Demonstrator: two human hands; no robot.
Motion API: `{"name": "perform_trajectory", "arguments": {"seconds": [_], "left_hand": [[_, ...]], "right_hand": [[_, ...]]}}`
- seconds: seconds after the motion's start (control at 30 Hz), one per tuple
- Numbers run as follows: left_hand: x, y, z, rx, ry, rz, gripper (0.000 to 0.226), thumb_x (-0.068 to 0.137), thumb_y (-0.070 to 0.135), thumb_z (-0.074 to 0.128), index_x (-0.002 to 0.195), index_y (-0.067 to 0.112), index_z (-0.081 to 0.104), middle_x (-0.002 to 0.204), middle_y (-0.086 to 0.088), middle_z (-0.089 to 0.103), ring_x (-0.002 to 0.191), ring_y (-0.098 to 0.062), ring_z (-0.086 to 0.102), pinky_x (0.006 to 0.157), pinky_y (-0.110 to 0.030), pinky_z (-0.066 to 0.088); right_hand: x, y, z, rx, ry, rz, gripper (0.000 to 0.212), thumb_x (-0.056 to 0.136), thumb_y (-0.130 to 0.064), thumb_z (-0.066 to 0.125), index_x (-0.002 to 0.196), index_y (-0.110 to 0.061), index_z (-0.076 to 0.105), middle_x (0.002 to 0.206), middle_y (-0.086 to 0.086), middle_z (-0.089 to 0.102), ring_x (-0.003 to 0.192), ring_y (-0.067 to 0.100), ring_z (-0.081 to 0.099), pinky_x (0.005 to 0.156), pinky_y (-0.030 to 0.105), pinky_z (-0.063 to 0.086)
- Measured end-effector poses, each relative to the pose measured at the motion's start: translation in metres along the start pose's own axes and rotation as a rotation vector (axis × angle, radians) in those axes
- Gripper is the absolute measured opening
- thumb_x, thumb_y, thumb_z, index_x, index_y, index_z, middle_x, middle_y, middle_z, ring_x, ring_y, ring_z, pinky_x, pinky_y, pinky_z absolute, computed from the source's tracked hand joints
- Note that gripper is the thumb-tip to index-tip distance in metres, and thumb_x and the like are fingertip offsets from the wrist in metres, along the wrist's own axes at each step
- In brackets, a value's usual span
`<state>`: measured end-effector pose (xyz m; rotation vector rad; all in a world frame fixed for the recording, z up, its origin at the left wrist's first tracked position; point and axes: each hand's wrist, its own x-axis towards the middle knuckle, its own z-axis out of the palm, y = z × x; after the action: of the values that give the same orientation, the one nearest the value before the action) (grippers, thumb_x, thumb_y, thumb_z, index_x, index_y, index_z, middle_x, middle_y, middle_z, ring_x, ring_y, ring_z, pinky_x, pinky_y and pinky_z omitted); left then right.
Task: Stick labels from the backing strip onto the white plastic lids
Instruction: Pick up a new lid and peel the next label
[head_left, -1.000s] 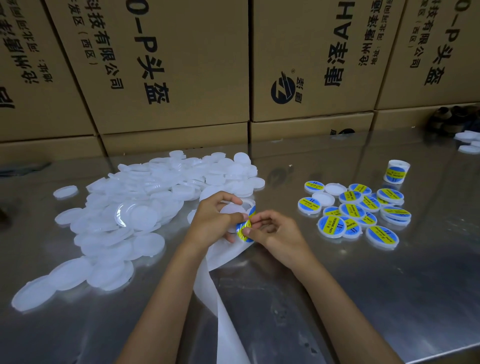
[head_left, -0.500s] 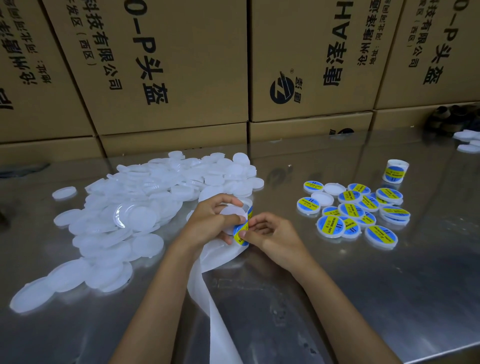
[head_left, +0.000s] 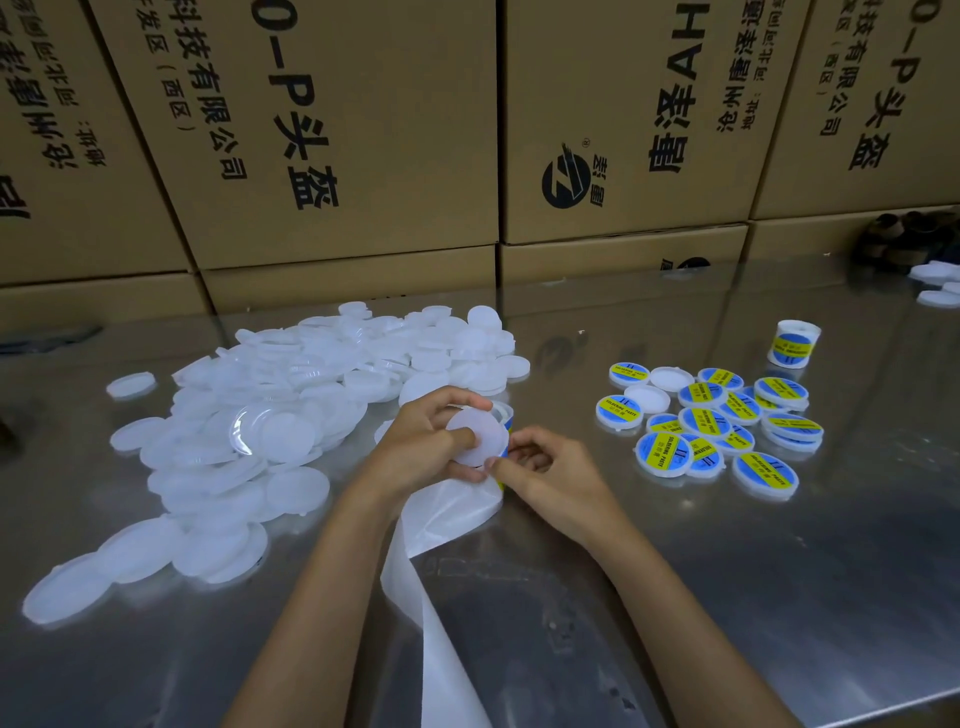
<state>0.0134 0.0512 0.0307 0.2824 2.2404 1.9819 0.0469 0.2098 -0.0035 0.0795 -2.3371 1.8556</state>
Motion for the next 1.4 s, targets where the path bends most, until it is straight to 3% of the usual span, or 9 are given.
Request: {"name": "perform_trajectory", "arguments": {"seconds": [0.23,0.4,0.5,0.67,0.83,1.07,1.17,1.3,1.4], "left_hand": [[-0.002,0.002,-0.001,0.216,-0.07,0.1,0.042,0.078,-0.003,0.078,0.106,0.025,0.067,0.113,0.002,0.061,0.1,-0.02,0.063,0.064,-0.033,0.061],[-0.003,-0.001,0.003,0.365,-0.137,0.163,0.051,0.075,0.004,0.083,0.109,0.035,0.06,0.109,0.033,0.058,0.105,-0.009,0.059,0.066,-0.022,0.052],[-0.002,-0.001,0.0,0.438,-0.113,0.194,0.048,0.077,0.009,0.082,0.11,0.037,0.059,0.116,0.024,0.057,0.107,-0.008,0.057,0.073,-0.021,0.048],[-0.003,0.001,-0.004,0.494,-0.081,0.185,0.044,0.081,0.012,0.08,0.113,0.035,0.06,0.121,0.015,0.055,0.105,-0.013,0.056,0.074,-0.024,0.05],[-0.005,0.002,-0.009,0.489,-0.072,0.177,0.041,0.083,0.012,0.079,0.112,0.033,0.061,0.119,0.017,0.056,0.105,-0.012,0.056,0.072,-0.02,0.047],[-0.004,0.001,-0.01,0.448,-0.056,0.139,0.04,0.084,0.01,0.078,0.11,0.035,0.062,0.125,0.012,0.055,0.109,-0.017,0.056,0.069,-0.023,0.049],[-0.004,0.003,-0.009,0.397,-0.039,0.132,0.04,0.081,0.008,0.079,0.107,0.035,0.064,0.123,0.01,0.056,0.107,-0.016,0.055,0.059,-0.018,0.049],[-0.002,0.008,-0.014,0.18,0.048,0.121,0.035,0.083,0.004,0.076,0.104,0.031,0.069,0.114,0.003,0.062,0.077,-0.017,0.064,0.056,-0.023,0.053],[-0.002,0.011,-0.019,-0.029,0.198,0.1,0.032,0.092,0.0,0.06,0.105,0.026,0.073,0.105,0.0,0.067,0.06,-0.013,0.065,0.056,-0.028,0.054]], "right_hand": [[0.0,-0.001,-0.007,0.054,-0.049,0.016,0.016,0.085,-0.01,0.07,0.086,-0.025,0.076,0.075,-0.005,0.068,0.063,0.003,0.056,0.063,0.011,0.046],[-0.002,-0.004,-0.013,0.076,-0.112,0.042,0.025,0.085,-0.007,0.067,0.082,-0.031,0.077,0.082,0.005,0.073,0.073,0.008,0.06,0.072,0.018,0.049],[-0.003,-0.007,-0.017,0.091,-0.139,0.038,0.036,0.085,-0.001,0.063,0.084,-0.033,0.077,0.092,0.007,0.076,0.079,0.01,0.066,0.081,0.025,0.053],[0.0,-0.005,-0.024,0.112,-0.036,0.08,0.029,0.084,0.007,0.059,0.103,-0.014,0.066,0.087,0.018,0.071,0.078,0.023,0.06,0.086,0.042,0.05],[0.002,-0.003,-0.031,0.073,0.061,0.014,0.027,0.083,0.004,0.055,0.096,-0.019,0.055,0.073,0.008,0.061,0.067,0.017,0.049,0.068,0.03,0.041],[0.008,0.0,-0.036,0.238,0.264,0.023,0.033,0.087,0.003,0.05,0.071,-0.019,0.069,0.07,-0.015,0.065,0.062,0.004,0.055,0.055,0.018,0.048],[0.008,-0.002,-0.037,0.455,0.2,0.141,0.031,0.089,-0.002,0.052,0.077,-0.013,0.077,0.086,-0.003,0.071,0.063,0.01,0.057,0.062,0.024,0.051],[0.007,-0.004,-0.039,0.747,0.068,0.164,0.034,0.089,0.004,0.042,0.098,-0.004,0.074,0.103,0.008,0.069,0.07,0.013,0.057,0.07,0.028,0.051],[0.008,-0.005,-0.037,0.746,0.022,0.177,0.028,0.089,0.005,0.053,0.109,-0.006,0.071,0.099,0.008,0.067,0.071,0.01,0.059,0.072,0.027,0.049]]}}
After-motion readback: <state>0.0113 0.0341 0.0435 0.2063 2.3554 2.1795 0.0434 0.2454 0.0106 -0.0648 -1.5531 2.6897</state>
